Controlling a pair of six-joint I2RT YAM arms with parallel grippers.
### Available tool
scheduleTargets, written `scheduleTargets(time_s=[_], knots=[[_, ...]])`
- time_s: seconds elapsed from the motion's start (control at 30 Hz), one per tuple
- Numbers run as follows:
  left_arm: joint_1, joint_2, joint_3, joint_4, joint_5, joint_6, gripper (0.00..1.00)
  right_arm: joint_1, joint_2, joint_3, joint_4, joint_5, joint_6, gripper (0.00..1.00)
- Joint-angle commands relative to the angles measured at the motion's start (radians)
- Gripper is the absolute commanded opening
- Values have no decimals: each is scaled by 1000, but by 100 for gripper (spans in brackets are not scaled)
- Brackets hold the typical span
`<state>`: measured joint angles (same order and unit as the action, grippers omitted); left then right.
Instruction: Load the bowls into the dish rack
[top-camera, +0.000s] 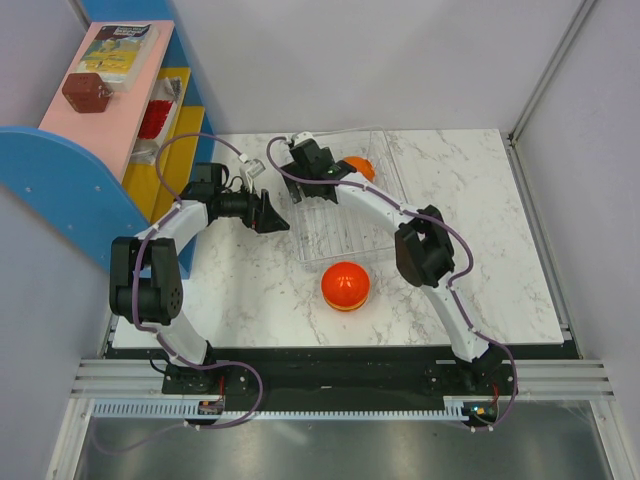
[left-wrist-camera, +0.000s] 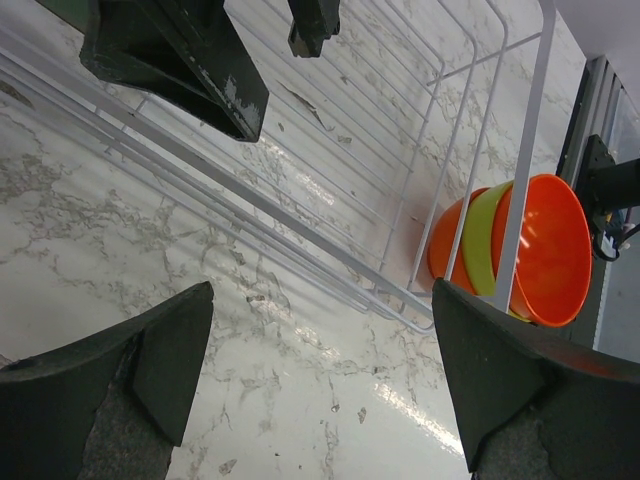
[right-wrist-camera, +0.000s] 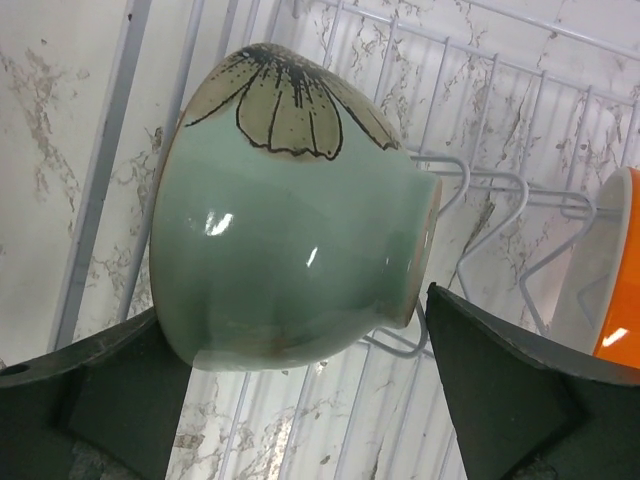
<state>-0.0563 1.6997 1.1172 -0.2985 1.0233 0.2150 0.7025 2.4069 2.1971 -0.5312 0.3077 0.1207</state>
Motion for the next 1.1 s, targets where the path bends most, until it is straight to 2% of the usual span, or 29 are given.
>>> scheduleTargets(time_s=[0.0, 0.37, 0.47, 0.6, 0.93, 1.03, 1.07], knots=[[7, -45, 47, -10, 9, 23, 96, 5, -84, 4, -69, 30, -16, 98], [6, -45, 72, -16, -8, 4, 96, 8, -158, 50, -49, 50, -46, 98], [-5, -29, 87, -16, -60, -9, 96, 8, -176, 56, -44, 94, -64, 98], [-45, 6, 108, -19, -234, -25, 95, -18, -221, 50, -38, 206, -78, 98], [-120, 54, 173, -56, -350, -32, 94, -284, -410, -129, -35, 85, -79, 97], [-134, 69, 194, -70, -379, -35, 89, -331, -463, -218, -43, 25, -111, 96], [-137, 75, 199, -76, -384, -34, 82, -342, -491, -277, -44, -1, -157, 95]])
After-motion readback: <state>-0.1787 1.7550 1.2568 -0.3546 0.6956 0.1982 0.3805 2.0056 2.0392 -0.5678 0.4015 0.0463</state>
